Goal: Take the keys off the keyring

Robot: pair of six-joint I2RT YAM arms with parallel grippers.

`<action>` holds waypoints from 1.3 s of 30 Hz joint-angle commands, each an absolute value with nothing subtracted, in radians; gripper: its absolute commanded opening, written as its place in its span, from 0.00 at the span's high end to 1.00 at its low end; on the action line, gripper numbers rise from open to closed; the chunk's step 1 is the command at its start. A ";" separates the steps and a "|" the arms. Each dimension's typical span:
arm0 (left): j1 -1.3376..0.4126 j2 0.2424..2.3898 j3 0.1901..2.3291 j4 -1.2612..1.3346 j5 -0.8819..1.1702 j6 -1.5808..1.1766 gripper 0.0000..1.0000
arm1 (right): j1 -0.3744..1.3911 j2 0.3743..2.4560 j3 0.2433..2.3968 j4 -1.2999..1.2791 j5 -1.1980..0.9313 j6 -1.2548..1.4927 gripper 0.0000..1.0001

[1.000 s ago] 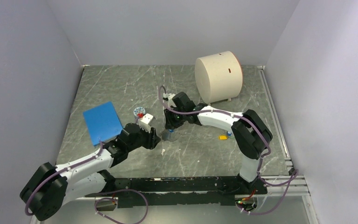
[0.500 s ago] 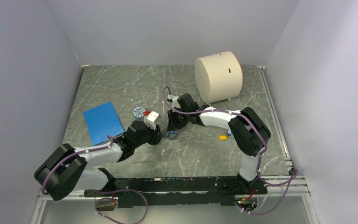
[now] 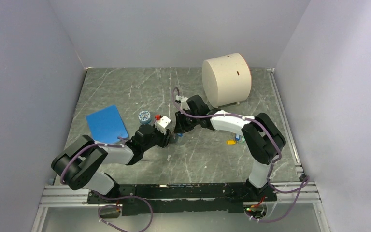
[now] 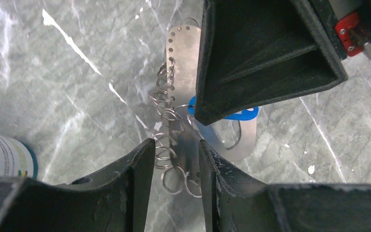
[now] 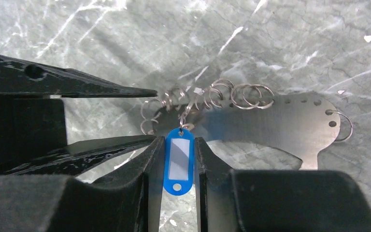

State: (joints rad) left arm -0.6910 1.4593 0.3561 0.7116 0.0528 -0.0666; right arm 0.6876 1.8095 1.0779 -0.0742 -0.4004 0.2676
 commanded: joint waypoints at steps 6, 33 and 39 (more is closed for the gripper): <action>-0.683 1.478 0.358 0.853 0.122 0.092 0.56 | 0.683 1.712 1.067 -0.055 -0.437 0.228 1.00; -0.682 1.646 0.356 1.022 0.170 0.077 0.92 | 0.673 1.666 1.032 -0.056 -0.445 0.227 1.00; -0.683 1.609 0.346 0.990 0.232 0.089 0.98 | 0.642 1.653 1.015 -0.058 -0.443 0.222 1.00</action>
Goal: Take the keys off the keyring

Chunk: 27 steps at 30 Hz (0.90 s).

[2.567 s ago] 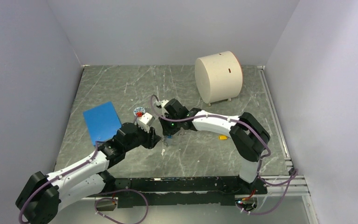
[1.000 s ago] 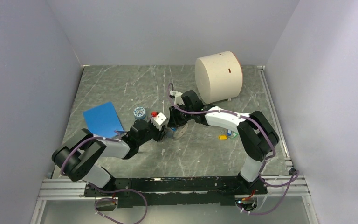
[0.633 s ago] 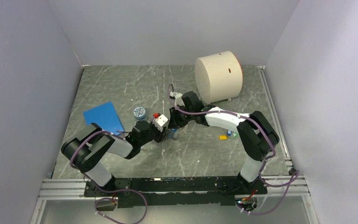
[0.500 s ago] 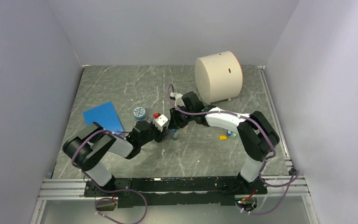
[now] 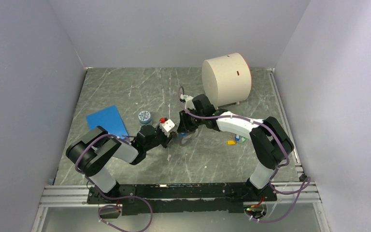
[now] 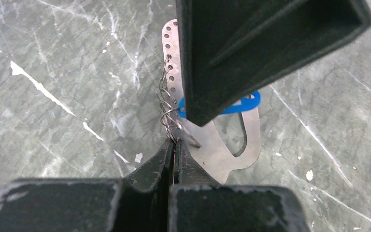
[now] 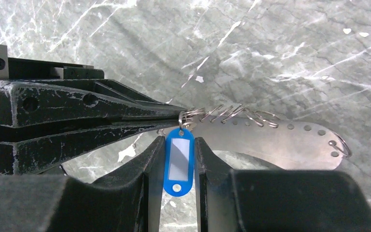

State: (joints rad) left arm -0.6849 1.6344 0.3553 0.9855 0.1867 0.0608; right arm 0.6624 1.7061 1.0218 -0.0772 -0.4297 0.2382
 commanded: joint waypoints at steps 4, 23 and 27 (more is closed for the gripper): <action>-0.683 1.573 0.332 0.951 0.250 0.100 0.97 | 0.614 1.652 1.000 -0.063 -0.433 0.213 1.00; -0.683 1.480 0.311 0.901 0.283 0.075 0.76 | 0.606 1.705 1.020 -0.096 -0.472 0.197 1.00; -0.682 1.521 0.337 0.908 0.279 0.072 0.68 | 0.607 1.705 1.020 -0.099 -0.479 0.193 1.00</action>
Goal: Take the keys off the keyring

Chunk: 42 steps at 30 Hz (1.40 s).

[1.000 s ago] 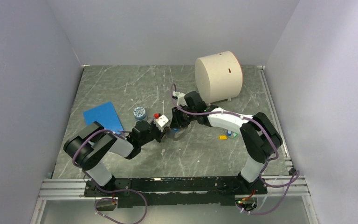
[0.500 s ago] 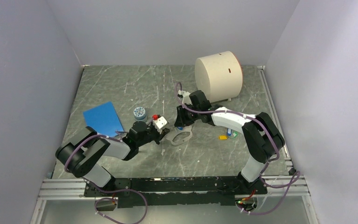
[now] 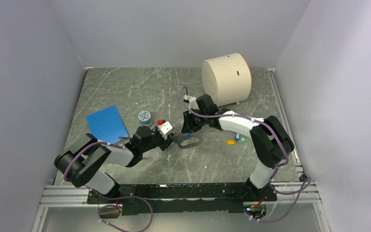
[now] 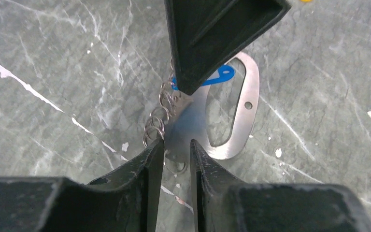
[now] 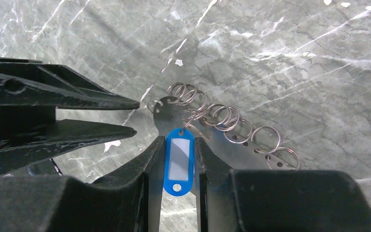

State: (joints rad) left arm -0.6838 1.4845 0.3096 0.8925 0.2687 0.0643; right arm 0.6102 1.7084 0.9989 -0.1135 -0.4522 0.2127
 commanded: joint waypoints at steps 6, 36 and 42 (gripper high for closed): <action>-0.682 1.567 0.367 0.930 0.277 0.070 0.63 | 0.606 1.699 1.019 -0.095 -0.483 0.193 1.00; -0.681 1.756 0.505 0.967 0.275 0.130 0.63 | 0.617 1.678 1.007 -0.065 -0.529 0.209 1.00; -0.680 1.745 0.503 0.970 0.300 0.130 0.76 | 0.617 1.675 1.005 -0.069 -0.523 0.206 1.00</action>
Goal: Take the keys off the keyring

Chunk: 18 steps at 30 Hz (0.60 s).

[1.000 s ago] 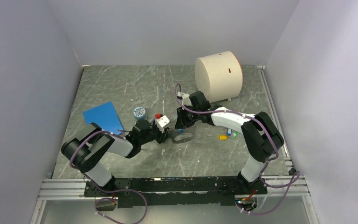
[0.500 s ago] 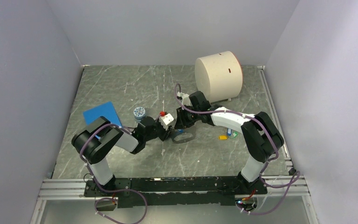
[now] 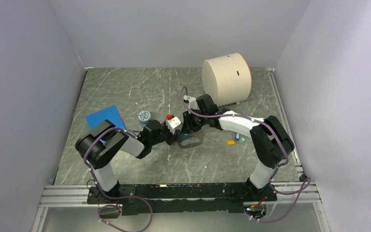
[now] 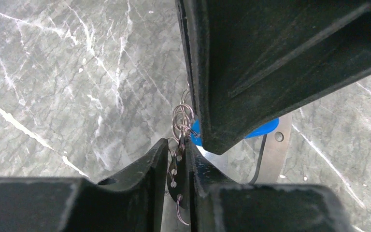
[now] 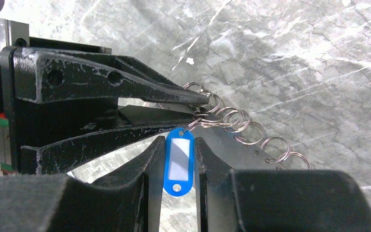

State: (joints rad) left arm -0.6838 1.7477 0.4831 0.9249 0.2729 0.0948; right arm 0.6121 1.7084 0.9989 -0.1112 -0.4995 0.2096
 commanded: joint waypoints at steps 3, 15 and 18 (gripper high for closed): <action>-0.680 1.731 0.491 0.977 0.299 0.132 0.93 | 0.614 1.668 1.002 -0.076 -0.497 0.201 1.00; -0.680 1.663 0.444 0.939 0.320 0.134 0.97 | 0.572 1.700 1.005 -0.119 -0.403 0.185 1.00; -0.680 1.653 0.436 0.934 0.311 0.134 0.97 | 0.569 1.715 1.013 -0.135 -0.380 0.175 1.00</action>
State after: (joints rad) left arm -0.6800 1.6955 0.4522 0.9115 0.2985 0.1131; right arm 0.5816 1.7046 0.9989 -0.1287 -0.4347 0.2047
